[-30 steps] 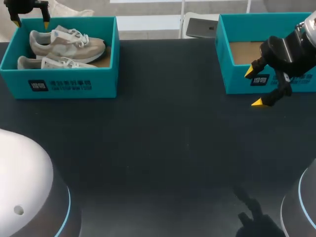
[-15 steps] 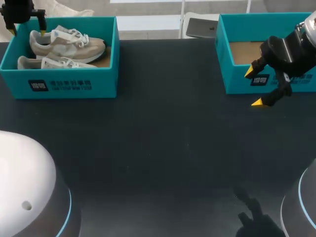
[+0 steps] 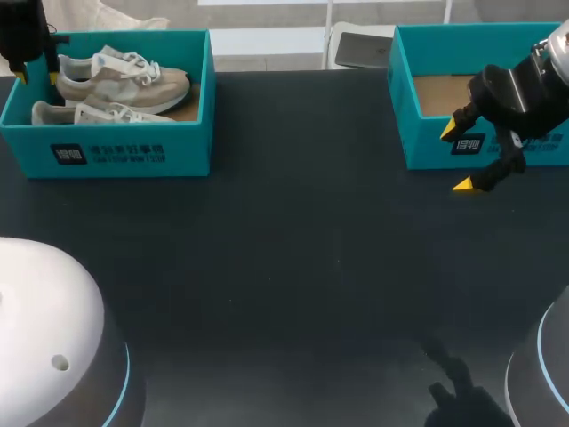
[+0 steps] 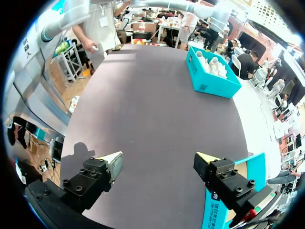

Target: Take the shoe out of the shoebox, open the shoe tongue, remove and reinsert the insole, then place the shoe into the shoebox

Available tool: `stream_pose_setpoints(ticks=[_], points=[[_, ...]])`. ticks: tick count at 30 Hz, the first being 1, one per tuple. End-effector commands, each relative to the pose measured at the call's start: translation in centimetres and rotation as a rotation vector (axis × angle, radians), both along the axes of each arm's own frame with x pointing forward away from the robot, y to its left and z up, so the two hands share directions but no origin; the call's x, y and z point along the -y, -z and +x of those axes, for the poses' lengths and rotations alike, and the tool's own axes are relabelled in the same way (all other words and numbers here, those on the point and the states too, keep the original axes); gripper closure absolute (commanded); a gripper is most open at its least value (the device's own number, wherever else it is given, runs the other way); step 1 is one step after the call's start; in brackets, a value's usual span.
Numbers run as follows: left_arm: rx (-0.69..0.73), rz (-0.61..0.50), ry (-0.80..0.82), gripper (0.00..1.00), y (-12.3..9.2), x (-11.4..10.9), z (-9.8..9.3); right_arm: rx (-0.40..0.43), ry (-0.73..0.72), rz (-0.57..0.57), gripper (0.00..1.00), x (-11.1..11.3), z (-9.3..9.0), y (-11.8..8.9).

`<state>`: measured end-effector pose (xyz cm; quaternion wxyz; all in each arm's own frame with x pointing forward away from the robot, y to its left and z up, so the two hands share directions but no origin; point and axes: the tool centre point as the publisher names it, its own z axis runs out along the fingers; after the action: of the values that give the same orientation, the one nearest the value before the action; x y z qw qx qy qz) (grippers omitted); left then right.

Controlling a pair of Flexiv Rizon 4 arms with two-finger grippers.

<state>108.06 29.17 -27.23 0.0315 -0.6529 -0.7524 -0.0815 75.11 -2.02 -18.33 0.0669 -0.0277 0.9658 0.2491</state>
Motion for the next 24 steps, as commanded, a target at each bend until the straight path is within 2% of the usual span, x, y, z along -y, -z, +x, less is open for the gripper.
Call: stream_pose_setpoints(ticks=[1, 2, 3, 4, 6, 9, 18, 24], points=[[0.024, 0.004, 0.032, 0.37, 1.0, -0.1, -1.7, 0.0, 0.001, -0.002, 0.0, 0.0, 0.0, 0.0], [0.027, 0.001, 0.04, 0.24, 1.4, -0.1, -1.9, 0.0, 0.001, -0.002, 0.0, 0.0, 0.0, 0.0], [0.025, 0.011, 0.048, 0.21, 1.6, -0.1, -2.1, 0.0, 0.001, -0.002, 0.0, 0.0, 0.0, 0.0], [0.018, 0.022, 0.044, 0.27, 2.0, -0.1, -2.3, 0.0, 0.001, -0.002, 0.0, 0.0, 0.0, 0.0], [0.012, 0.013, 0.042, 0.27, 2.7, -0.3, -2.4, 0.0, 0.001, -0.002, 0.0, 0.0, 0.0, 0.0], [0.001, 0.009, 0.049, 0.14, 3.6, -0.5, -2.3, 0.0, 0.001, -0.002, 0.0, 0.0, 0.0, 0.0], [-0.012, 0.005, 0.062, 0.2, 6.6, -0.9, -1.8, 0.0, 0.001, -0.002, 0.0, 0.0, 0.0, 0.0], [-0.021, 0.015, 0.091, 0.2, 8.6, -1.1, -2.2, 0.0, 0.001, -0.002, 0.0, 0.0, 0.0, 0.0]])
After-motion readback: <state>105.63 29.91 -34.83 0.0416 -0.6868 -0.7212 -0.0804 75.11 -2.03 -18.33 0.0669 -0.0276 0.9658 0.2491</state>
